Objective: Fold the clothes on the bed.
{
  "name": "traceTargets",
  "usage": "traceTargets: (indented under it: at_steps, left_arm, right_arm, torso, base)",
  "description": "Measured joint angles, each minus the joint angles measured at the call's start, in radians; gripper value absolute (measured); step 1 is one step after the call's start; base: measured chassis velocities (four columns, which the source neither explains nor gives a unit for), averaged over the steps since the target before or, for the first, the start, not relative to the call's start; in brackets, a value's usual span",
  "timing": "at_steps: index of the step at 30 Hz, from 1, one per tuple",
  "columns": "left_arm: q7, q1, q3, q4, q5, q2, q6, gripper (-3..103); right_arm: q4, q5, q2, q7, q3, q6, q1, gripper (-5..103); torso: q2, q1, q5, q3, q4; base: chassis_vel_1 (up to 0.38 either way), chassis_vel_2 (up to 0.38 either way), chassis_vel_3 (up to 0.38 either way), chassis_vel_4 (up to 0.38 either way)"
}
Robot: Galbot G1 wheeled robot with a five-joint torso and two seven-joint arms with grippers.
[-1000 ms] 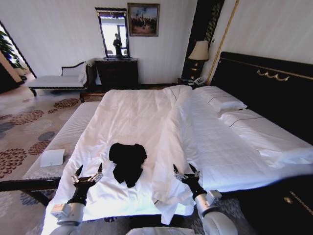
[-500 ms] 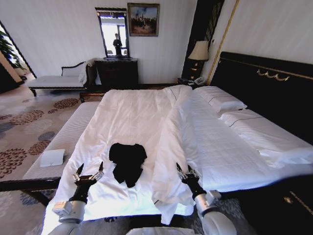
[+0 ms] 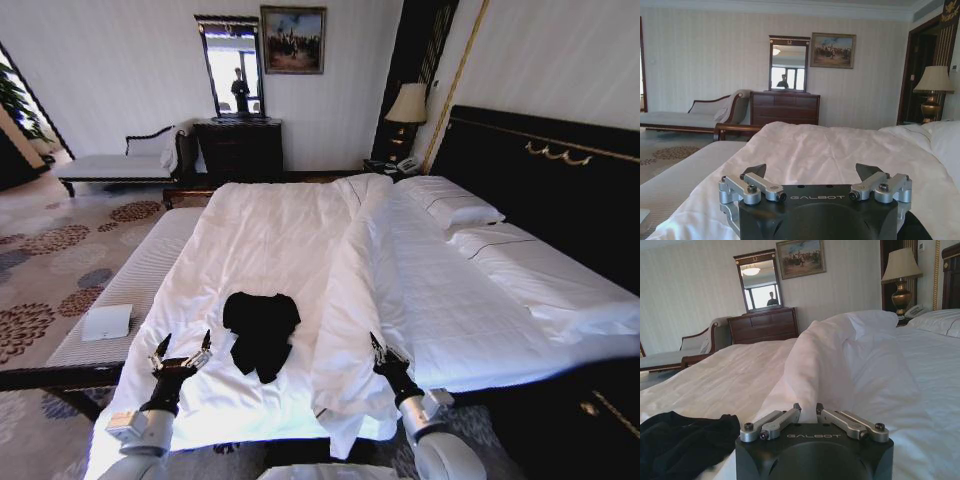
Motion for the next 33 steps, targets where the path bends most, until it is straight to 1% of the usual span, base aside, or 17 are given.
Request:
traceTargets:
  at_steps: [9,14,16,19,20,22,23,25,27,33]
  left_arm:
    - [-0.001,-0.002,0.001,0.000,0.000,0.000,0.000,100]
    - [-0.002,-0.008,0.004,0.001,0.000,0.001,0.001,100]
    - [-0.004,-0.013,0.008,0.001,0.002,0.002,0.004,100]
    - [-0.005,-0.014,0.009,0.000,0.002,0.002,0.005,100]
    - [-0.005,-0.015,0.010,0.000,0.002,0.003,0.006,100]
    - [-0.005,-0.015,0.011,0.000,0.002,0.005,0.006,100]
    - [-0.005,-0.015,0.011,0.000,0.002,0.005,0.006,100]
    - [-0.005,-0.016,0.011,-0.001,0.002,0.007,0.006,100]
    - [-0.005,-0.016,0.011,0.000,0.001,0.008,0.006,100]
    - [-0.006,-0.015,0.011,-0.002,-0.001,0.010,0.006,100]
  right_arm:
    - [0.002,-0.001,-0.001,0.000,0.007,0.001,0.001,1]
    - [0.007,0.008,-0.003,0.007,0.038,0.001,0.006,1]
    - [0.006,0.014,-0.004,0.015,0.081,0.011,0.010,1]
    - [0.002,0.023,-0.004,0.018,0.112,0.016,0.012,1]
    - [-0.001,0.052,-0.004,0.024,0.155,0.018,0.018,1]
    - [-0.002,0.082,-0.006,0.031,0.195,0.018,0.026,1]
    - [-0.002,0.082,-0.006,0.031,0.195,0.018,0.026,1]
    - [-0.007,0.121,-0.010,0.043,0.241,0.018,0.037,1]
    - [-0.017,0.139,-0.015,0.054,0.276,0.018,0.047,1]
    - [-0.031,0.156,-0.020,0.084,0.333,0.024,0.062,1]
  torso:
    - [0.000,0.000,0.0000,0.000,0.0000]
    - [0.000,0.000,0.0000,0.000,0.0001]
    - [0.000,0.000,0.0000,0.000,0.0001]
    - [0.000,0.000,0.0001,0.000,0.0000]
    - [0.000,0.000,0.0001,0.000,0.0000]
    - [0.000,0.000,0.0001,0.000,0.0000]
    - [0.000,0.000,0.0001,0.000,0.0000]
    - [0.000,0.000,0.0000,0.000,0.0000]
    - [0.000,0.000,0.0001,0.000,0.0000]
    - [0.000,0.000,0.0001,0.000,0.0000]
  base:
    - [0.000,0.000,0.000,0.000]
    - [0.000,0.000,0.000,0.000]
    - [0.000,0.000,0.000,0.000]
    - [0.000,0.000,0.000,0.000]
    - [0.000,0.000,0.000,0.000]
    - [0.000,0.000,0.000,0.000]
    - [0.000,0.000,0.000,0.000]
    - [0.000,0.000,0.000,0.000]
    - [0.000,0.000,0.000,0.000]
    - [0.000,0.000,0.000,0.000]
